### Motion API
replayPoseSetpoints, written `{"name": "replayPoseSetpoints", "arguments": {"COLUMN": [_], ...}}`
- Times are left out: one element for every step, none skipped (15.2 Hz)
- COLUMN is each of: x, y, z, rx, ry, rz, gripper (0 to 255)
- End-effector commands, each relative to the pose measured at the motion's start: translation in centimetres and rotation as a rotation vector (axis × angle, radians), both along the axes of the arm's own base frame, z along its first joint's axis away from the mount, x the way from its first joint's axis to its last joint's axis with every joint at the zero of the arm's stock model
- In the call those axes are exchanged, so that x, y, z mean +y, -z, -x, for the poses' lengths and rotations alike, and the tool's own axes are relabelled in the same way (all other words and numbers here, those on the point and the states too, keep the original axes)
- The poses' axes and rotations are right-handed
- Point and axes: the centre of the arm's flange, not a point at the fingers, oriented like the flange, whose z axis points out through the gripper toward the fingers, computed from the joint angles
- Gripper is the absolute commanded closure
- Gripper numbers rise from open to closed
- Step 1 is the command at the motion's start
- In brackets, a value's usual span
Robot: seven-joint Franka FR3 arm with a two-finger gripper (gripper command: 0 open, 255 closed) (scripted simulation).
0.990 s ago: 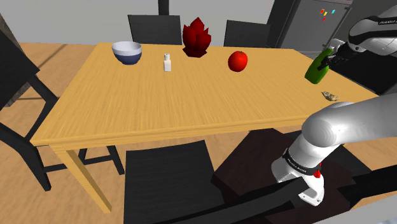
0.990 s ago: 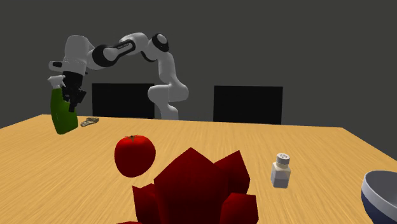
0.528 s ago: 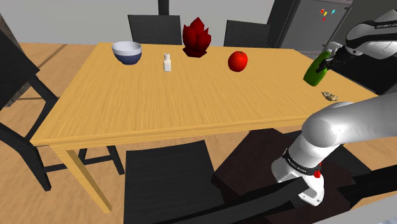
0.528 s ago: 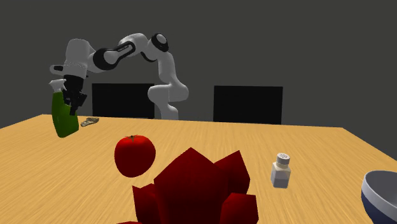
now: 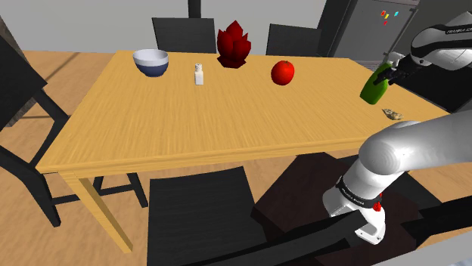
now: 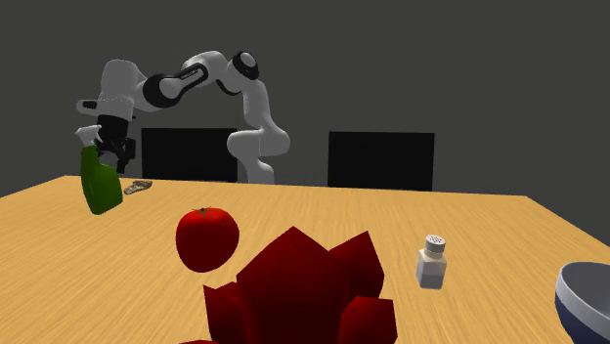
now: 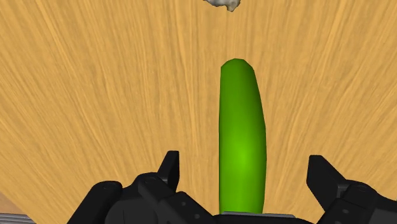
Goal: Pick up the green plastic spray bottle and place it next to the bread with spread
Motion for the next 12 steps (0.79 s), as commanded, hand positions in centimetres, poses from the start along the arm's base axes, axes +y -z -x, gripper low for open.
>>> {"name": "replayPoseSetpoints", "arguments": {"x": [0.3, 0.7, 1.0, 1.3, 1.3, 1.3, 1.3, 1.3, 1.3, 1.3, 1.3, 1.3], "y": [-1.2, -2.4, -3.5, -4.5, -4.5, -4.5, -4.5, -4.5, -4.5, -4.5, -4.5, -4.5], "z": [0.5, 1.0, 1.4, 1.8, 1.8, 1.8, 1.8, 1.8, 1.8, 1.8, 1.8, 1.8], "rx": [0.0, 0.0, 0.0, 0.0, 0.0, 0.0, 0.0, 0.0, 0.0, 0.0, 0.0, 0.0], "ry": [0.0, 0.0, 0.0, 0.0, 0.0, 0.0, 0.0, 0.0, 0.0, 0.0, 0.0, 0.0], "rz": [0.0, 0.0, 0.0, 0.0, 0.0, 0.0, 0.0, 0.0, 0.0, 0.0, 0.0, 0.0], "gripper": [0, 0, 0, 0, 0, 0, 0, 0, 0, 0, 0, 0]}}
